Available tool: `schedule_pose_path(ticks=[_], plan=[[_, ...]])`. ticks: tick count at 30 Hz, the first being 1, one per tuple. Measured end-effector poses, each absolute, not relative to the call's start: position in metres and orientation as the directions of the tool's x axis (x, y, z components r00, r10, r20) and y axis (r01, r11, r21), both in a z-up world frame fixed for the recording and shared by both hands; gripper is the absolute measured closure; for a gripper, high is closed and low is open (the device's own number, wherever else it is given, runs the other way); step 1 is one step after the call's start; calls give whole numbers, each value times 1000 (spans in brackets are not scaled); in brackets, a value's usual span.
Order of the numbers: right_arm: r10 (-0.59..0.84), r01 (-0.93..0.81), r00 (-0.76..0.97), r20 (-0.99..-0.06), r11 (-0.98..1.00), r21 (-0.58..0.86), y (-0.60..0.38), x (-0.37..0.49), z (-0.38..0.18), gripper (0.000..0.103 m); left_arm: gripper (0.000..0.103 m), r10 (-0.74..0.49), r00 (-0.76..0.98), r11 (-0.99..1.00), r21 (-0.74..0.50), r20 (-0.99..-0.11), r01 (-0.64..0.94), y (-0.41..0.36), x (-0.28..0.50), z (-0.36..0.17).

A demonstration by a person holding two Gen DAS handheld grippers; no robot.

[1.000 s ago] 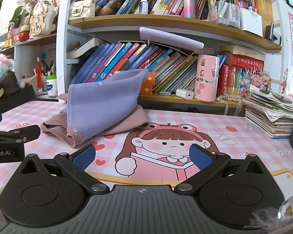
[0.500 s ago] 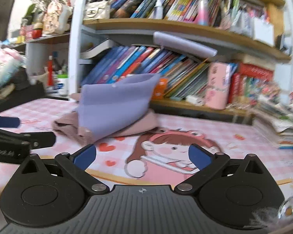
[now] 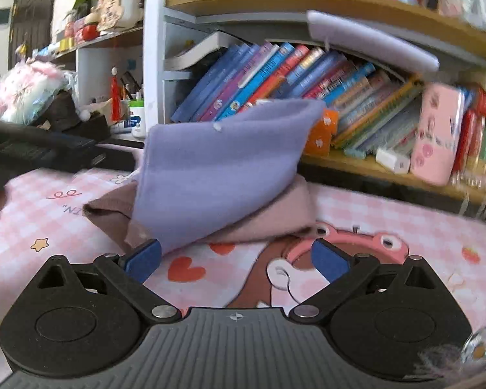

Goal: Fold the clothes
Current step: 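Grasp the crumpled sweater with both grippers and lift it off the mat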

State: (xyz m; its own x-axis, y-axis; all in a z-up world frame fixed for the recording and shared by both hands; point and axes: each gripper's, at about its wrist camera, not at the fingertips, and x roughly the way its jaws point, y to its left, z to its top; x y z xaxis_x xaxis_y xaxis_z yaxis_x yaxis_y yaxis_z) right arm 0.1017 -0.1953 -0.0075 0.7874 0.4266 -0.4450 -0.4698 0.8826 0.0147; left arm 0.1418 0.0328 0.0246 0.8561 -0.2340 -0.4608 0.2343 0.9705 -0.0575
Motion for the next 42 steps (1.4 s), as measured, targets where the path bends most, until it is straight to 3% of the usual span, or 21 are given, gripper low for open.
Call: schedule_pose_path(ticks=[2, 5, 7, 12, 16, 20, 23, 28, 33, 38, 42], plan=[[432, -462, 782, -449, 886, 47, -207, 102, -8, 2, 37, -225, 836, 973, -76, -500, 216, 28, 167, 20], [445, -453, 763, -469, 886, 104, -221, 106, -8, 2, 81, -240, 797, 968, -199, -555, 153, 30, 194, 10], [479, -458, 735, -480, 873, 170, -226, 109, -9, 2, 97, -321, 776, 933, -322, -543, 161, 31, 200, 12], [581, -514, 680, -447, 813, 274, -225, 102, -5, 2, 98, -605, 699, 769, -506, -382, 389, 7, 184, 52], [611, -543, 688, -390, 791, 281, -221, 90, 2, 2, 98, -665, 669, 734, -459, -333, 501, -36, 166, 91], [631, -535, 697, -341, 774, 338, -228, 88, 8, 2, 98, -707, 646, 686, -499, -287, 529, -66, 160, 106], [655, -525, 698, -288, 743, 416, -239, 91, 11, 3, 98, -722, 628, 670, -518, -290, 531, -85, 166, 108], [640, -463, 718, -275, 734, 498, -254, 98, 9, 3, 98, -724, 633, 660, -543, -274, 520, -100, 175, 117], [565, -376, 721, -401, 806, 457, -250, 108, 2, 12, 98, -681, 705, 675, -543, -198, 499, -85, 172, 141], [541, -390, 739, -402, 830, 400, -247, 106, 5, 24, 98, -590, 800, 716, -529, -111, 455, -53, 154, 168], [513, -409, 743, -431, 857, 314, -240, 105, -2, 27, 98, -504, 863, 723, -560, -25, 406, -14, 141, 180]])
